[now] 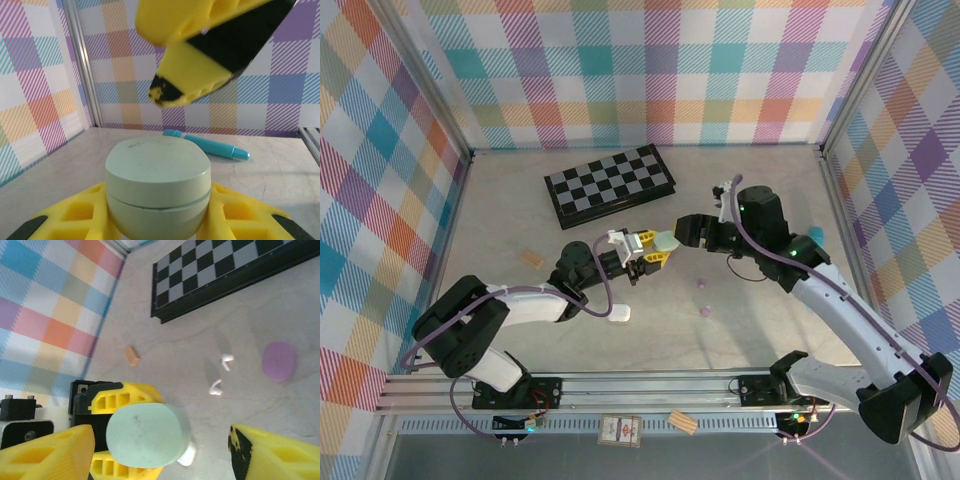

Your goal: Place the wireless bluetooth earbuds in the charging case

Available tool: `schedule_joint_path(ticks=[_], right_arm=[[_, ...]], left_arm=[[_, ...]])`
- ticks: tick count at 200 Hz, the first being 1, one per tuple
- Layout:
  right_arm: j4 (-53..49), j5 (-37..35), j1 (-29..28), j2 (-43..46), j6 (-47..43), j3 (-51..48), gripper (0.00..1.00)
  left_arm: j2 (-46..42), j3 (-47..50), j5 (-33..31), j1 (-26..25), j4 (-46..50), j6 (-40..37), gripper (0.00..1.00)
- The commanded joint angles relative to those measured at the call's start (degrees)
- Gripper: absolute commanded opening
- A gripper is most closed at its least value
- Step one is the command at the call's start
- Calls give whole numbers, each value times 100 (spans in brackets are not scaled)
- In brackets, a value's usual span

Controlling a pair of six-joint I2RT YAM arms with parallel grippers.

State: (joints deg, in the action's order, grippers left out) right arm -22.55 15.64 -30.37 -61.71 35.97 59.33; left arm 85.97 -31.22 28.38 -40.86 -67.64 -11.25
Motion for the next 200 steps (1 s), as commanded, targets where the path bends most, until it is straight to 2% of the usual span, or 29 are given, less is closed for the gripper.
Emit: schedule_joint_path(ticks=[1,33,58,78,126,157,178,200], right_arm=[[1120,1135,247,216,1075,-530,75],[2497,1838,311,285,2038,-1185,79],[3667,2222,302,110,2871,-1587,79],[4161,2335,287,-51,3280,-1735,76],[4906,2479,255,-295,3773,-1906,63],[5040,2444,252,-315,3838,-1977,50],[5026,2404,251,-290,3813,-2006,38],[5029,2399,251,-315,3813,-2016,33]], left_arm=[[-264,27,13,-41,-222,111,31],[-419,-32,45,-50,-155,168,31],[-440,-77,79,-70,-145,192,31],[-439,-111,76,-92,-146,208,31],[-425,-121,65,-113,-131,246,31],[-440,-121,64,-124,-110,254,31],[-426,-144,84,-124,-100,259,31],[-414,-156,91,-119,-99,258,31]])
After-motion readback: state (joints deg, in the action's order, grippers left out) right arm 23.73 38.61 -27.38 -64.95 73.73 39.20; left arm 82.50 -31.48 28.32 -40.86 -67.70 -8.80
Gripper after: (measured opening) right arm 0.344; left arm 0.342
